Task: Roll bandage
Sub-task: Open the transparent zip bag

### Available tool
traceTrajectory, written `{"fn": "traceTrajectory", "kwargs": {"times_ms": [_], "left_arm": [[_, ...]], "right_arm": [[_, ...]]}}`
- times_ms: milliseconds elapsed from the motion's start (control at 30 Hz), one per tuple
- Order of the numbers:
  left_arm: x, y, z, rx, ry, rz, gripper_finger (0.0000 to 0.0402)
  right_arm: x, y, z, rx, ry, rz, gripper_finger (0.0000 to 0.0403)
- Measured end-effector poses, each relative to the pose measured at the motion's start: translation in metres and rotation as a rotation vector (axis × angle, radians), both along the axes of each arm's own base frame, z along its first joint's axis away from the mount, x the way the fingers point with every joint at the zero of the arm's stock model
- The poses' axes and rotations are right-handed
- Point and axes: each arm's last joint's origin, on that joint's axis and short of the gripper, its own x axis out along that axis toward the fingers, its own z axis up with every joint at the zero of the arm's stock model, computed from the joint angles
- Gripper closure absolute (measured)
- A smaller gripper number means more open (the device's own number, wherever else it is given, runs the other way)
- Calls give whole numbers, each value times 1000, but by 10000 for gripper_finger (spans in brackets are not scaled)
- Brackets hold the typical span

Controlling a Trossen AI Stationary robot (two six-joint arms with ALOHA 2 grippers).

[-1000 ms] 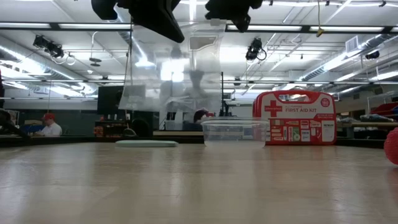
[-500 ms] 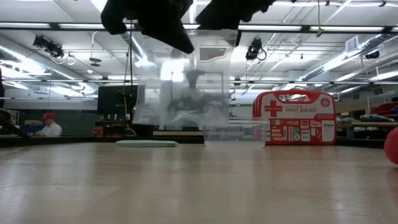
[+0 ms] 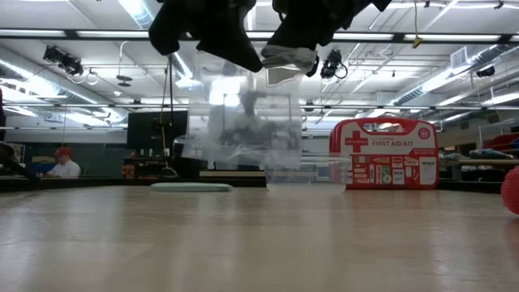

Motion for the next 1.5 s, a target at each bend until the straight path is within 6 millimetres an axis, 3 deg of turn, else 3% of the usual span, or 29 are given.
{"fn": "traceTrajectory", "kwargs": {"times_ms": [233,400,700,1200,1367,1500], "left_arm": [[2,0,2,-10,-32,3,401],[3,-1,3,-68,-51,18,401],[2,-4,1,-232,-39,22,401],[0,-3,-2,-354,-14,61,401],[8,-7,-17,-378,45,28,401],[18,-11,-45,-383,137,18,401]], "right_arm": [[-3,0,-3,-37,35,25,392],[-5,-4,-5,-114,67,-53,399],[-5,-7,-6,-211,76,-111,400],[-8,0,-7,-277,103,-117,396],[-11,12,-11,-300,136,-92,369],[-17,21,-24,-296,182,-108,346]]}}
